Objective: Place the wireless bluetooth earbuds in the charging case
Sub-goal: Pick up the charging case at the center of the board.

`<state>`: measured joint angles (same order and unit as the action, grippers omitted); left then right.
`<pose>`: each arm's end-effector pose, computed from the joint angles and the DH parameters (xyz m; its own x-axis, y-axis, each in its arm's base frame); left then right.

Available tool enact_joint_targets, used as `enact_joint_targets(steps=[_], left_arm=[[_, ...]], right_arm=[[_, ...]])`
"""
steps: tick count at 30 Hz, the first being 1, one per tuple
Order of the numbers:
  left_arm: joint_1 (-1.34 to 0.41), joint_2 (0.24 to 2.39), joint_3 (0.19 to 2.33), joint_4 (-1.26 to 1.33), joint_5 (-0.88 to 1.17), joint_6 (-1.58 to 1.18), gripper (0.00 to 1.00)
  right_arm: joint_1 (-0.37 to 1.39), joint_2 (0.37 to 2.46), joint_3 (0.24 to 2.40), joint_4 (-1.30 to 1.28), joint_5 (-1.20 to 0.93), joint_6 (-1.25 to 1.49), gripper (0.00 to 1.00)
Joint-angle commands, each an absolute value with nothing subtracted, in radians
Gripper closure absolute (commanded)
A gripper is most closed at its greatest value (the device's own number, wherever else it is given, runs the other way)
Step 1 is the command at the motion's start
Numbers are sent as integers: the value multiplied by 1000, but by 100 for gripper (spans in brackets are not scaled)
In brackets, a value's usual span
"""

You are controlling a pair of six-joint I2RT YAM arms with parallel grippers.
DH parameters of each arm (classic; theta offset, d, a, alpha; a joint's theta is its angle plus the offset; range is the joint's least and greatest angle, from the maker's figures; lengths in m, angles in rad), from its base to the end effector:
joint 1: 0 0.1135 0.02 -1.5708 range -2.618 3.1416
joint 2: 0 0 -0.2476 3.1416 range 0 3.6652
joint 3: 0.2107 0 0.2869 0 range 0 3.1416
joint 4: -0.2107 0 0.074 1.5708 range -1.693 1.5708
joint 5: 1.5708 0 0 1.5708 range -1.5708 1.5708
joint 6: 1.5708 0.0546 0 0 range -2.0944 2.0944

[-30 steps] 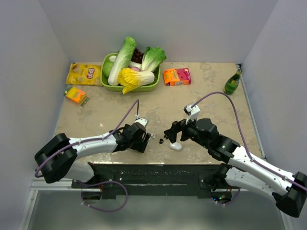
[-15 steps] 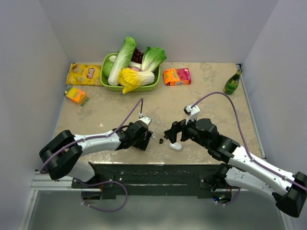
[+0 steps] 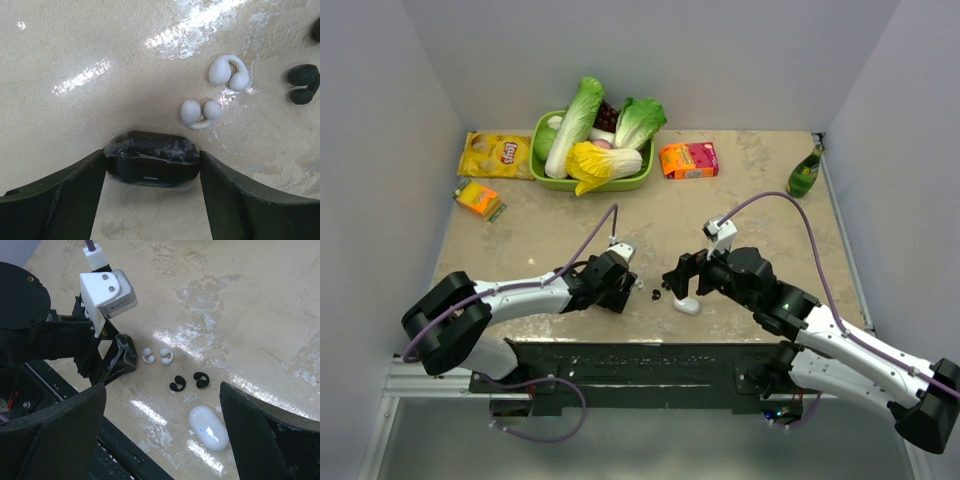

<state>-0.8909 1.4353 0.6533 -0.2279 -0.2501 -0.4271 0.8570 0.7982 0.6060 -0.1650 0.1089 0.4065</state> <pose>0.1962 -0.2212 0.0962 -0.7624 0.3046 -0.5710 0.3899 0.9204 -0.0296 0.1709 0.1883 0.2513 -0.4810 0.0450 -0.8756 -0.5384 0.7730 0.3355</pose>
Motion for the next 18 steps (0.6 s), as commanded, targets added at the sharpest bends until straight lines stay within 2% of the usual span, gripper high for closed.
enact_joint_targets(steps=[1, 6, 12, 15, 16, 17, 18], left_arm=[[-887, 1445, 657, -293, -229, -451, 23], [-887, 1445, 657, -310, -241, -451, 23], [-887, 1440, 653, -311, -236, -459, 38], [-888, 1439, 649, -304, -227, -468, 56], [-887, 1439, 649, -299, -227, -471, 69], [-887, 1436, 649, -287, -226, -472, 76], [-887, 1430, 646, -276, -215, -477, 91]], right_arm=[[857, 795, 643, -149, 104, 396, 2], [857, 790, 643, -153, 106, 399, 2], [856, 790, 638, -156, 109, 402, 2], [857, 790, 637, -155, 103, 408, 2], [857, 788, 637, -153, 101, 410, 2], [856, 788, 637, -150, 97, 411, 2], [857, 790, 637, -152, 95, 411, 2]])
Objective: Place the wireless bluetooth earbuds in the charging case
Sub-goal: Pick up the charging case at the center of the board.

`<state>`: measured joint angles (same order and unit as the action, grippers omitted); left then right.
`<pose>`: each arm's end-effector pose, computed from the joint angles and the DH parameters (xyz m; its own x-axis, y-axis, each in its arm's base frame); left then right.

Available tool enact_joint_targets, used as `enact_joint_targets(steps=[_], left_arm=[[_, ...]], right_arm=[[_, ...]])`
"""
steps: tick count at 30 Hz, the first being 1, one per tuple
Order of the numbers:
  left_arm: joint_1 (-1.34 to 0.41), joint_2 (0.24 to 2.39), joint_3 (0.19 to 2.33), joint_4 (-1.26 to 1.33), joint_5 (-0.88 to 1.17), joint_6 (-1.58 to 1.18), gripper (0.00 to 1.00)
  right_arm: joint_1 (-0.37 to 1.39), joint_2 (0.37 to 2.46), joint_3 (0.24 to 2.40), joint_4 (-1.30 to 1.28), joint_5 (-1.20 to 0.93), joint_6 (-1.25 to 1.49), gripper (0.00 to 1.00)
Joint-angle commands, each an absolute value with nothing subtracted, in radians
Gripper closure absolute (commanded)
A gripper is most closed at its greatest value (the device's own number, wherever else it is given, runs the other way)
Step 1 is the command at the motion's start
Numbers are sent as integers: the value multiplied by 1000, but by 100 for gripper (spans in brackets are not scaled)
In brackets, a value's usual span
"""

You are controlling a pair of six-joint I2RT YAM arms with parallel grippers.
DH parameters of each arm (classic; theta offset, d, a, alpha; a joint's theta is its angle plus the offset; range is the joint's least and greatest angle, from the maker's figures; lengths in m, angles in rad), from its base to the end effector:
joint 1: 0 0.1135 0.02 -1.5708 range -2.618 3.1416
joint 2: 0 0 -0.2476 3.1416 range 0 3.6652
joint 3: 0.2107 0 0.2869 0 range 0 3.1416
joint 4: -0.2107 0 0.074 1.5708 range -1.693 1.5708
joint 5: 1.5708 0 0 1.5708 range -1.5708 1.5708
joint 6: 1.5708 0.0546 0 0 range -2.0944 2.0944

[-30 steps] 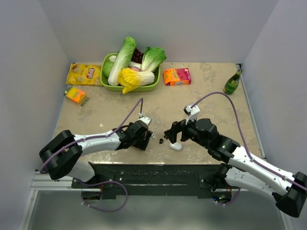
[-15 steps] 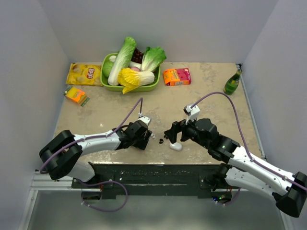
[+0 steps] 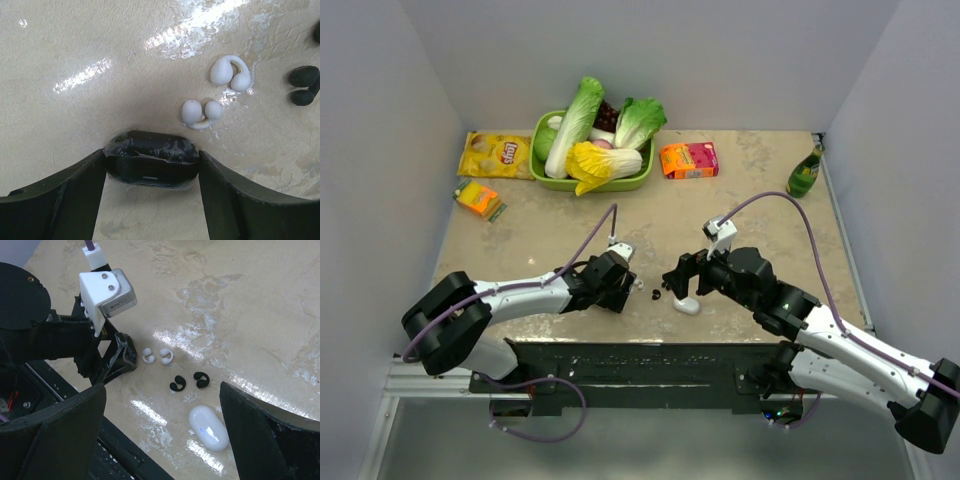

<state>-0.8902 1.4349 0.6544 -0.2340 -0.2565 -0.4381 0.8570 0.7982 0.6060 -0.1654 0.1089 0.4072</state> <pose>0.1964 -0.2206 0.0964 -0.7671 0.2953 -0.5696 0.3778 0.9255 -0.0289 0.1709 0.1883 0.2512 -0.4816 0.0453 -0.8752 -0.5380 0.7731 0.3361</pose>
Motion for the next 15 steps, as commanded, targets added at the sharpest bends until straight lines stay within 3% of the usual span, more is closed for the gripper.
enact_joint_targets(steps=[1, 7, 15], left_arm=[[-887, 1424, 644, -267, -212, -479, 100], [-888, 1299, 617, -111, -236, -483, 100], [-894, 965, 513, 107, -331, -405, 100]], right_arm=[[857, 790, 637, -150, 95, 416, 2], [857, 788, 660, -155, 169, 483, 2], [857, 752, 712, -127, 149, 492, 2]])
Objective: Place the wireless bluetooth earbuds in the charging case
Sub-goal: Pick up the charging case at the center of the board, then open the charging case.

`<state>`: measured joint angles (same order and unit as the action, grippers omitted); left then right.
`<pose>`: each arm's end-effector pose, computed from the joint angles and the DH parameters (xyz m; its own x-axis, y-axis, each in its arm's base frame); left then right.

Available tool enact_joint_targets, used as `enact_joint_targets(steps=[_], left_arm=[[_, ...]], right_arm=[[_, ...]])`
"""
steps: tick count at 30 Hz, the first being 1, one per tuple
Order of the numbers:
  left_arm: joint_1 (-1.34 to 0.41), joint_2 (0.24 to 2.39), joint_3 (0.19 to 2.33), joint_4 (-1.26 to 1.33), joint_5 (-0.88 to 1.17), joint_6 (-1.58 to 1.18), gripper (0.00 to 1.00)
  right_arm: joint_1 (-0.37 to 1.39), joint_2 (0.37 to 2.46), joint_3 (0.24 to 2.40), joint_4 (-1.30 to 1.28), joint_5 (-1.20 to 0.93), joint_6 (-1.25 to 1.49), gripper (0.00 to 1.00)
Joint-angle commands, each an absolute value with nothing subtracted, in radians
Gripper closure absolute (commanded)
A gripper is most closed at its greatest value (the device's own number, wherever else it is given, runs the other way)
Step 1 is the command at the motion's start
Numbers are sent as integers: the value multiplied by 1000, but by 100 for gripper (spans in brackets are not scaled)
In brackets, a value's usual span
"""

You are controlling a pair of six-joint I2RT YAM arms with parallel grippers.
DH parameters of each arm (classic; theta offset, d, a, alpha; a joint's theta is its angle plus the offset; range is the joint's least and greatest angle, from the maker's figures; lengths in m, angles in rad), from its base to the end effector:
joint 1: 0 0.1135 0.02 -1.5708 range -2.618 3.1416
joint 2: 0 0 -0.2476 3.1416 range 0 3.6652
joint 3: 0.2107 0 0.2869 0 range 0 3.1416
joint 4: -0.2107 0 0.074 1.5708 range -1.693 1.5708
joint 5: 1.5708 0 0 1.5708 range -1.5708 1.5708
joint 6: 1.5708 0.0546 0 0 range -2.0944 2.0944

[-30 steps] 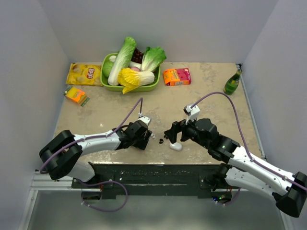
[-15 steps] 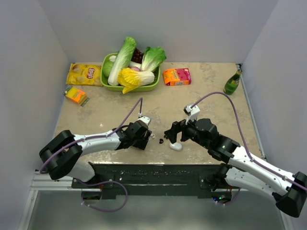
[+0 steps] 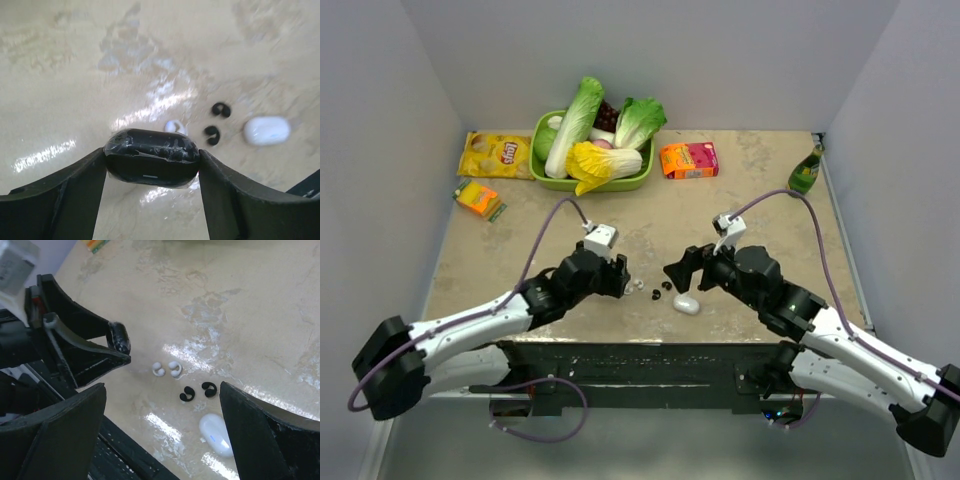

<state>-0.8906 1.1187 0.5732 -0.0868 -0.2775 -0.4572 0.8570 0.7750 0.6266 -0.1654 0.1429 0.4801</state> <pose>0.1908 -0.2121 0.1672 -0.6022 0.0694 -0.7953 0.3821 0.8997 -0.2108 0.1704 0.1848 0.2651 -0.4838 0.1397 -0.8639 -0.4916 0.7734 0.4003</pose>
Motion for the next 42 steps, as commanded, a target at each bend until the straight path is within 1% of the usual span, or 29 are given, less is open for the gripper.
enact_joint_targets(steps=[1, 3, 4, 5, 6, 7, 8, 9, 11, 14, 18, 22, 27, 32, 42], left_arm=[[-896, 924, 480, 220, -322, -391, 100], [-900, 815, 363, 378, -243, -309, 100], [-925, 784, 301, 601, -221, -272, 100], [-945, 731, 169, 733, -198, -232, 100], [-971, 715, 105, 862, -190, -122, 100], [-1009, 721, 51, 1084, -199, -73, 100], [-1012, 738, 7, 1142, -215, -42, 100], [-1011, 755, 9, 1156, -210, -5, 100], [-1012, 822, 23, 1179, -155, 50, 100], [-1012, 912, 18, 1320, -97, 101, 100], [-1012, 985, 43, 1341, -32, 130, 100], [-1017, 1026, 63, 1324, -5, 140, 100], [-1022, 1026, 66, 1301, -9, 137, 100], [-1029, 1015, 74, 1275, -11, 129, 100], [-1057, 1038, 103, 1236, -18, 132, 100]], right_arm=[[857, 759, 742, -147, 143, 488, 2], [859, 781, 773, -167, 138, 488, 2], [856, 802, 802, -188, 143, 495, 2], [857, 811, 813, -198, 146, 503, 2], [857, 816, 824, -204, 146, 509, 2], [857, 830, 840, -218, 141, 523, 2], [857, 836, 848, -224, 132, 529, 2], [856, 844, 856, -229, 111, 529, 2], [857, 870, 879, -235, 46, 520, 2], [857, 923, 913, -259, 17, 474, 2], [857, 976, 931, -307, -23, 439, 2], [857, 968, 894, -250, -80, 445, 2], [857, 971, 890, -215, -126, 449, 2], [861, 1046, 884, -190, -205, 443, 2], [876, 1121, 882, -169, -233, 434, 2]])
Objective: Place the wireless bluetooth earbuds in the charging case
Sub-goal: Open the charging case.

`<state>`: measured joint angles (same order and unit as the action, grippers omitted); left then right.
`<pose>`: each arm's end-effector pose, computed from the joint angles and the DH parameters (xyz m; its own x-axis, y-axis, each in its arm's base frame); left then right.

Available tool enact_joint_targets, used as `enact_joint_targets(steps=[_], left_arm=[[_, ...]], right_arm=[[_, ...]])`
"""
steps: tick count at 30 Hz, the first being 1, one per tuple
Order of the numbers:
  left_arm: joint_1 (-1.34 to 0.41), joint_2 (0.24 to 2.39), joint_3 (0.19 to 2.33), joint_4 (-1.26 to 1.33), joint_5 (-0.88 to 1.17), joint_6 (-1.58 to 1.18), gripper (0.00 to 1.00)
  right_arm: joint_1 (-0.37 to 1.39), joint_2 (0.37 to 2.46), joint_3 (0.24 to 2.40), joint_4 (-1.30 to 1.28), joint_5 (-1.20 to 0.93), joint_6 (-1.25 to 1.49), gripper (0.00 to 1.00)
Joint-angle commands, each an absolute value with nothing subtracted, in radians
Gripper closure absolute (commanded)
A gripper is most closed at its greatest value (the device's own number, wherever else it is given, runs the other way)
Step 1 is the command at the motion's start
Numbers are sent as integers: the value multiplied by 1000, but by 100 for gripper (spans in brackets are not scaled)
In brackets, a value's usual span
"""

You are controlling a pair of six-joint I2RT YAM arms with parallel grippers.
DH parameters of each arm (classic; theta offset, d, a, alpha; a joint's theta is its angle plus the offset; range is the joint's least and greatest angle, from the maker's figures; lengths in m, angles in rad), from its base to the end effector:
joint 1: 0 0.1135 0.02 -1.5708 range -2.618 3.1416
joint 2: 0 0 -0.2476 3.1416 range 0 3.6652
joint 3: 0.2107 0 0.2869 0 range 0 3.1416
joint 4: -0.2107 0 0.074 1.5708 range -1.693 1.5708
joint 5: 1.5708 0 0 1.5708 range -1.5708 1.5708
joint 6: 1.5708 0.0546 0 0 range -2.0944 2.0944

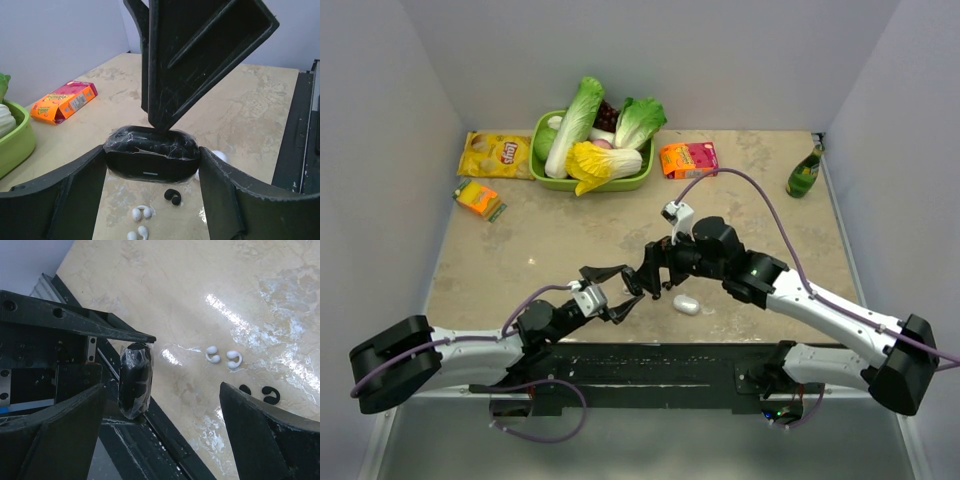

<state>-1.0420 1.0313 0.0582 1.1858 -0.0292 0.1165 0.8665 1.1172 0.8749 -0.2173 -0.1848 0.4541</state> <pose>0.1154 -0.1943 0.1549 0.2044 -0.1196 -0.9716 0.8305 0.5465 0.1075 0.1948 0.2448 0.2704 -0.6335 -0.0796 -0.7696 -0.6430 0.6075 0.4664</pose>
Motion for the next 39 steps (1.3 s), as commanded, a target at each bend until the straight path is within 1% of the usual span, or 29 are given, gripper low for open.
enact_joint_targets(steps=[1, 8, 17, 29, 34, 39], left_arm=[[-1058, 1039, 106, 1235, -20, 132, 100], [-1068, 1025, 101, 1235, -37, 138, 100], [-1072, 973, 69, 1221, -55, 143, 100], [-1077, 937, 48, 1216, -75, 138, 100], [-1078, 931, 41, 1207, -86, 143, 100], [-1078, 925, 31, 1207, -98, 141, 100]], right_arm=[[876, 1129, 882, -169, -239, 434, 2], [877, 1175, 888, -193, -226, 431, 2], [876, 1134, 865, -195, -146, 465, 3], [877, 1101, 850, -193, -123, 480, 4], [876, 1026, 838, -186, -54, 497, 4], [877, 982, 836, -135, -104, 485, 7]])
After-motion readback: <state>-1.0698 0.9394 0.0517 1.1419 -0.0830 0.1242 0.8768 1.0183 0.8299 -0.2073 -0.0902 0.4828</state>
